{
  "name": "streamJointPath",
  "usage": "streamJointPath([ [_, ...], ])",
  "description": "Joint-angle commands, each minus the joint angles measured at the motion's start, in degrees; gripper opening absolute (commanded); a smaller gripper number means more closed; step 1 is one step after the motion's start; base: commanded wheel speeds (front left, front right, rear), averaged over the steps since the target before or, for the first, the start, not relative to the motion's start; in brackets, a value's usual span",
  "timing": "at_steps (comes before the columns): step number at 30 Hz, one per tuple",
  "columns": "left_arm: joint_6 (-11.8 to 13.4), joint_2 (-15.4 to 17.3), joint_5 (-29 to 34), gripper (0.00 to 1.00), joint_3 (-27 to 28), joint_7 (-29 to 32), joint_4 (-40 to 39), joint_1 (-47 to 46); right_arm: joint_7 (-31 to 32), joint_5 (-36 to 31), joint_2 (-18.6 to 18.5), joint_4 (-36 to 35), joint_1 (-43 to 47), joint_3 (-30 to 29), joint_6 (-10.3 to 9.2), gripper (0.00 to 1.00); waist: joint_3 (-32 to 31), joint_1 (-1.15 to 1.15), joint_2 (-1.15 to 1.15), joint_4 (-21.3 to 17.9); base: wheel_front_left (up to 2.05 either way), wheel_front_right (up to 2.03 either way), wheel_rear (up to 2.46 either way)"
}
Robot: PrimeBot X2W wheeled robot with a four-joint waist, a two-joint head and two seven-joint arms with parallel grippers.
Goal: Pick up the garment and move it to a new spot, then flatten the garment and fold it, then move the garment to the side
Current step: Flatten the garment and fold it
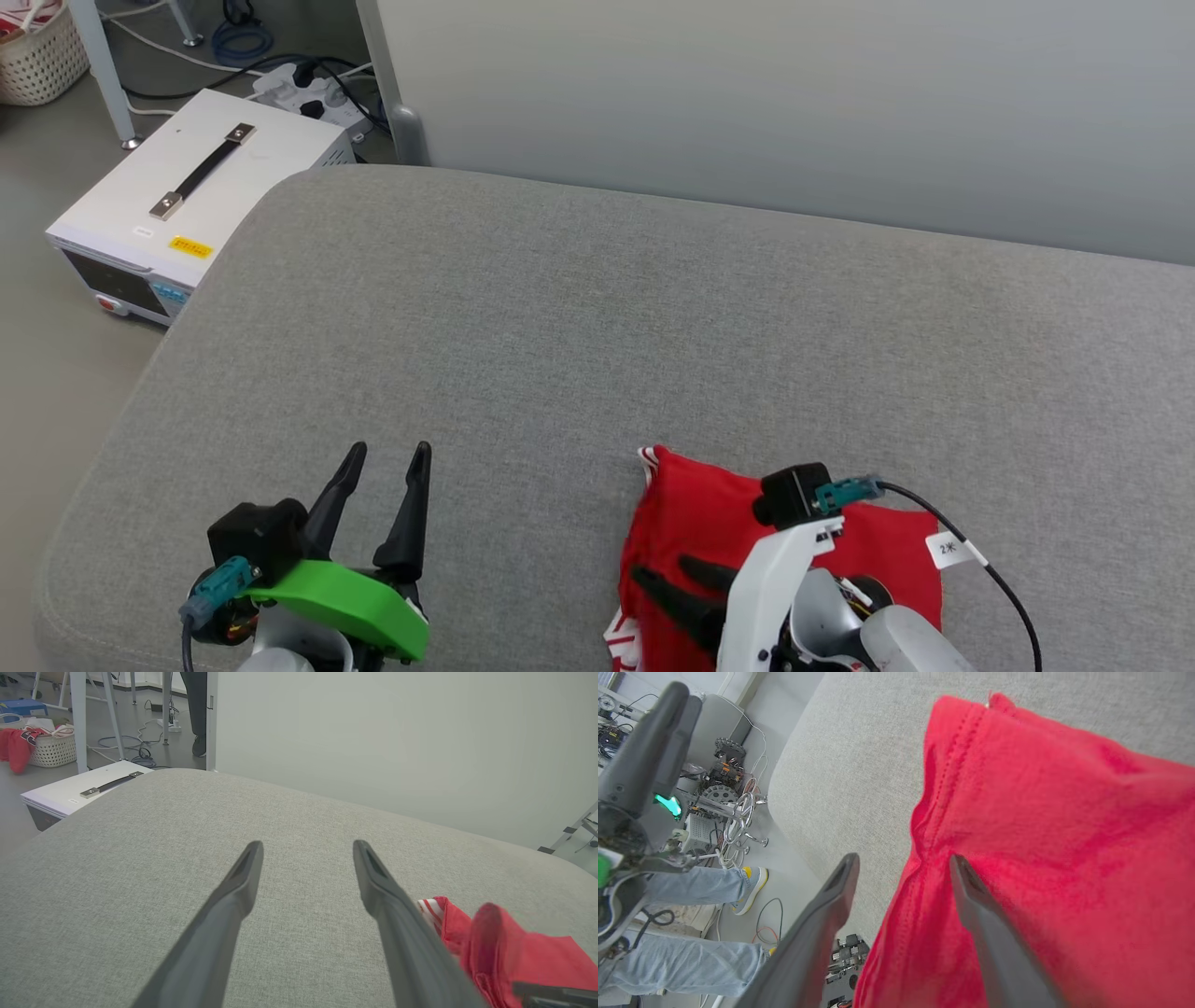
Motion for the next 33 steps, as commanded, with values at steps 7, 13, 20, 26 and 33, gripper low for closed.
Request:
streamJointPath([
  [7,0.16,-0.31,0.18,1.00,0.24,-0.27,-0.27,-0.35,-2.17,-0.69,-0.14,-0.63,-3.79,1.18,-0.03,1.00,-1.03,0.00,0.00,-1.27,0.00,0.00,0.00],
  [13,0.32,-0.17,0.75,1.00,0.34,-0.30,-1.24,0.00,-4.33,-11.20,-1.30,-2.40,-5.98,-2.89,-0.03,1.00,-1.65,0.00,0.00,-2.65,0.00,0.00,0.00],
  [20,0.58,-0.60,1.40,1.00,0.71,-0.32,-2.59,0.68,-12.79,-23.84,-10.15,-4.23,-8.03,-7.35,-0.03,1.00,-2.26,0.00,0.00,-4.90,0.00,0.00,0.00],
  [26,0.14,-1.57,2.30,1.00,1.08,-0.34,-3.51,0.89,-20.28,-27.89,-14.59,-4.55,-6.69,-14.18,-0.03,1.00,-1.95,0.00,0.00,-6.48,0.00,0.00,0.00],
  [33,-0.94,-3.16,4.09,1.00,2.34,-0.34,-4.90,1.66,-25.78,-27.36,-15.36,-9.62,-0.38,-21.81,-0.03,1.00,-1.73,0.00,0.00,-7.61,0.00,0.00,0.00],
])
